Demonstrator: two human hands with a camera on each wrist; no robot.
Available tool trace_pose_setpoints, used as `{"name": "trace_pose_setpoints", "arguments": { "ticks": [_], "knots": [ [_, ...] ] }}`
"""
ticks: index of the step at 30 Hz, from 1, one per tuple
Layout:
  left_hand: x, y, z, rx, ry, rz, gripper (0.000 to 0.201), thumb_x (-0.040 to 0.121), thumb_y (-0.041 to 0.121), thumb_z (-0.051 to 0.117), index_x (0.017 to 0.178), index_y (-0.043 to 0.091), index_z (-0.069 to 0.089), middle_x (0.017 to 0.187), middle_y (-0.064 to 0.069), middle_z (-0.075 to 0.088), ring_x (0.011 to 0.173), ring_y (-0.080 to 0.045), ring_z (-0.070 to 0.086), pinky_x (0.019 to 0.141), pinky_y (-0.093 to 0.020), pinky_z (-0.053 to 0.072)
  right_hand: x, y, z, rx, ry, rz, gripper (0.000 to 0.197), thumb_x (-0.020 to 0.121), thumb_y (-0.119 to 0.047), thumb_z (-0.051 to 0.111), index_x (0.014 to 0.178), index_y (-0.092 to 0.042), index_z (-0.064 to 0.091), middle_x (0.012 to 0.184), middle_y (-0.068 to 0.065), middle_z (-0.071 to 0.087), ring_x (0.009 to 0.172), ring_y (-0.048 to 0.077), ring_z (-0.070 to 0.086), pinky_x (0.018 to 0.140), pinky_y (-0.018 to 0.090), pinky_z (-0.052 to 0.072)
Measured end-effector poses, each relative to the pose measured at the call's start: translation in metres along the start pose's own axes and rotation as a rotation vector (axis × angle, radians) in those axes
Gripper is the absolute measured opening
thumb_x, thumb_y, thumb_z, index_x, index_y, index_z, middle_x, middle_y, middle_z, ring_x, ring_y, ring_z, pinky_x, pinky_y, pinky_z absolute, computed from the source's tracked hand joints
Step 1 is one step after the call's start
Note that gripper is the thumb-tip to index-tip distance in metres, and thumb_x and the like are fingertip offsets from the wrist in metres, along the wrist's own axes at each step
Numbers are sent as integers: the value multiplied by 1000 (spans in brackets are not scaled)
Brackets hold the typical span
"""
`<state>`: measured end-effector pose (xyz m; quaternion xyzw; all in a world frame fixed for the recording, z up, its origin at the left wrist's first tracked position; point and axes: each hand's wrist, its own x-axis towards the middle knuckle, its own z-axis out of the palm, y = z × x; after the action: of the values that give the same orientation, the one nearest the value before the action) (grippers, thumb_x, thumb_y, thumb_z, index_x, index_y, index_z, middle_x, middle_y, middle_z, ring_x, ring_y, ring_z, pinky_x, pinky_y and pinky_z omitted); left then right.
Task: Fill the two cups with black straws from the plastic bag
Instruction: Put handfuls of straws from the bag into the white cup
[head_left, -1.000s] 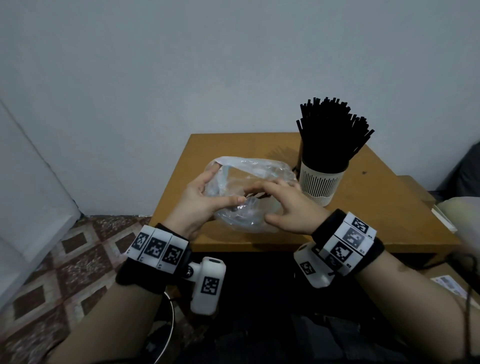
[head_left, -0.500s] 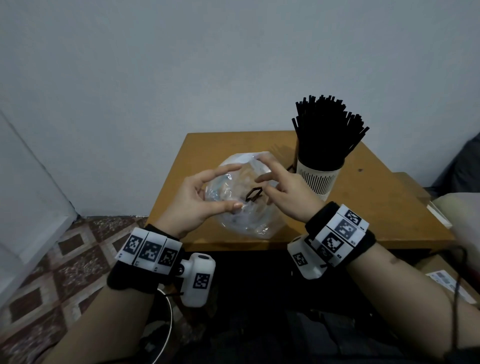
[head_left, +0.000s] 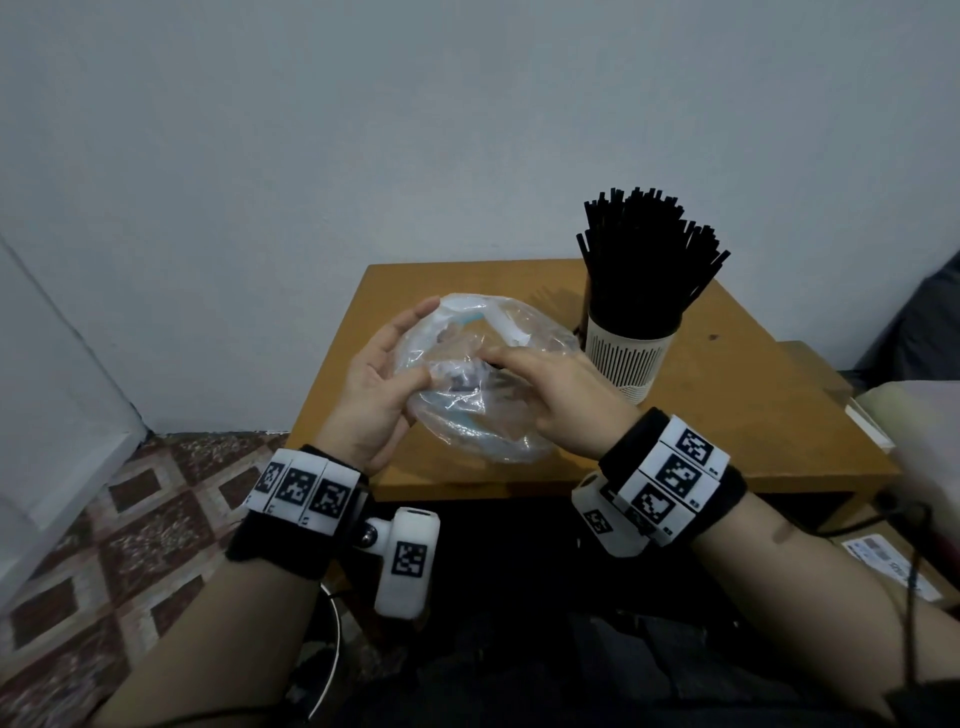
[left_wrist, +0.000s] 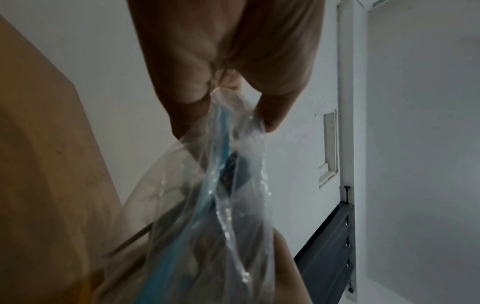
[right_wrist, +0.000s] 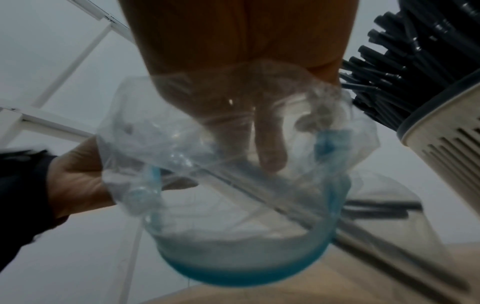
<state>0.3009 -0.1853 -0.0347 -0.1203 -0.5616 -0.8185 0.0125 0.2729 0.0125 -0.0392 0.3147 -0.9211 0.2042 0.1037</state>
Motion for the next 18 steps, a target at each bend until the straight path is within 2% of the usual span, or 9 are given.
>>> {"name": "trace_pose_setpoints", "arguments": {
  "ticks": [3,4,6,7,8,10,12,15,18],
  "knots": [
    [-1,3,6,43,43,-20,64,74,-16,63,128,17,55,117,-13,65,93,-20,70,72,-31,60,1,-1,2,36,50,2,43,89,-15,57,128,-32,51,114,-12,65,105,12,62,89,41,49],
    [-1,3,9,65,73,-19,65,71,-10,69,129,17,55,119,-13,64,93,-20,70,72,-31,60,2,-1,2,51,74,-5,32,91,-20,57,121,-30,56,105,-14,67,98,12,63,85,41,50],
    [-2,4,13,145,118,-3,75,58,6,80,128,21,55,124,-11,62,101,-23,68,78,-34,59,2,-2,1,58,79,-17,20,90,-17,57,107,-25,62,91,-14,64,91,16,62,81,40,50],
    [-3,4,15,188,120,5,80,55,6,83,128,23,55,126,-9,62,105,-24,67,81,-36,58,2,-3,0,53,67,-17,19,88,-14,57,103,-23,64,90,-12,63,91,17,62,81,40,49],
    [-3,4,16,215,111,9,82,56,0,83,129,23,54,128,-8,60,107,-24,66,81,-35,58,2,-3,0,54,54,-6,23,88,-9,56,104,-23,65,92,-9,65,93,18,62,82,39,50],
    [-4,5,16,212,51,-6,85,64,-17,74,134,24,50,130,-6,58,107,-24,66,80,-33,58,2,-2,-2,121,48,34,34,87,-3,53,111,-23,67,105,-6,69,101,14,64,88,35,51],
    [-4,6,13,173,-26,-24,90,66,-27,66,137,25,47,128,-6,58,104,-22,67,80,-32,58,1,-1,-7,213,36,59,35,88,-5,57,116,-24,66,113,-7,69,106,8,62,95,29,48],
    [-4,6,11,84,-117,-44,95,59,-23,57,139,27,44,127,-8,58,96,-20,67,74,-31,58,-1,-1,-13,244,-2,64,46,80,-17,74,123,-27,62,118,-8,66,105,5,59,93,20,42],
    [-4,3,13,7,-178,-47,97,58,-21,49,141,28,41,129,-9,58,93,-21,66,66,-28,57,1,-2,-12,251,17,100,57,73,-23,80,126,-29,59,119,-9,66,104,3,58,88,19,41]
  ]
}}
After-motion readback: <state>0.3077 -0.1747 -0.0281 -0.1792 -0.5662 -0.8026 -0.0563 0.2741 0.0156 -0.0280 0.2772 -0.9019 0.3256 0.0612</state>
